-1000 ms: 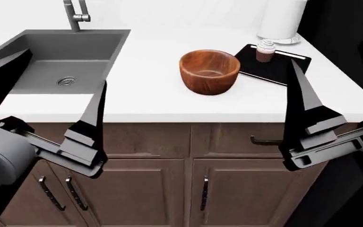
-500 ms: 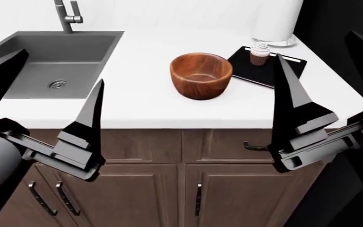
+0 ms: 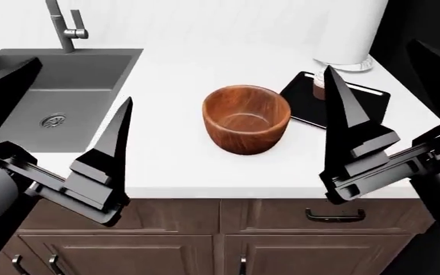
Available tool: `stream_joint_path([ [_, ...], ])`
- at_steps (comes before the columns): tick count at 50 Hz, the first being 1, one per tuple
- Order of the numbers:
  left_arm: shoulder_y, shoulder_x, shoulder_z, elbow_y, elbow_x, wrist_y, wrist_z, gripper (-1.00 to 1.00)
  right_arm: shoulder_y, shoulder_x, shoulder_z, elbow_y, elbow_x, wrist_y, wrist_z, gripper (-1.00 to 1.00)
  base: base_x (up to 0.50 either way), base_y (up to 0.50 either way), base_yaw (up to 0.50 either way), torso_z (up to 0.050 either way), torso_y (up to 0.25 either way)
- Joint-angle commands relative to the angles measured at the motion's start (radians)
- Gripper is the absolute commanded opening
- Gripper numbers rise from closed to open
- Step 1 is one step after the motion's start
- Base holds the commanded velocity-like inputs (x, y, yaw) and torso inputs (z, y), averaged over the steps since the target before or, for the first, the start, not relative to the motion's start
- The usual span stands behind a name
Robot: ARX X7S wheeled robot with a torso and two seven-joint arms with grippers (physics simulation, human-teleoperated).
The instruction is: Move the fresh-baked cupcake off the tray onto the counter, and place the bowl used for mixing into the sink.
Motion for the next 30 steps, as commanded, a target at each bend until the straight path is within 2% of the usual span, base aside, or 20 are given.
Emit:
stream_joint_path([
  [1,-0.008,-0.01,0.003,0.004,-0.022,0.007,0.001,1.0,0.005,-0.001,-0.016,0.008,-0.006,0.004,-0.015,1.0,0.37,-0.01,0.0,0.0,0.0],
  [11,-0.048,-0.014,0.025,0.008,-0.079,-0.015,0.036,1.0,-0.006,0.026,-0.025,0.036,0.0,0.021,-0.051,1.0,0.38,-0.02,0.0,0.0,0.002],
  [20,-0.166,-0.021,0.04,-0.014,-0.191,-0.087,0.087,1.0,0.037,0.073,-0.042,0.103,0.027,0.06,-0.096,1.0,0.38,-0.01,0.0,0.0,0.0],
  [30,-0.211,-0.037,0.026,-0.041,-0.226,-0.105,0.099,1.0,0.064,0.094,-0.063,0.188,0.003,0.096,-0.137,1.0,0.37,-0.01,0.0,0.0,0.001],
])
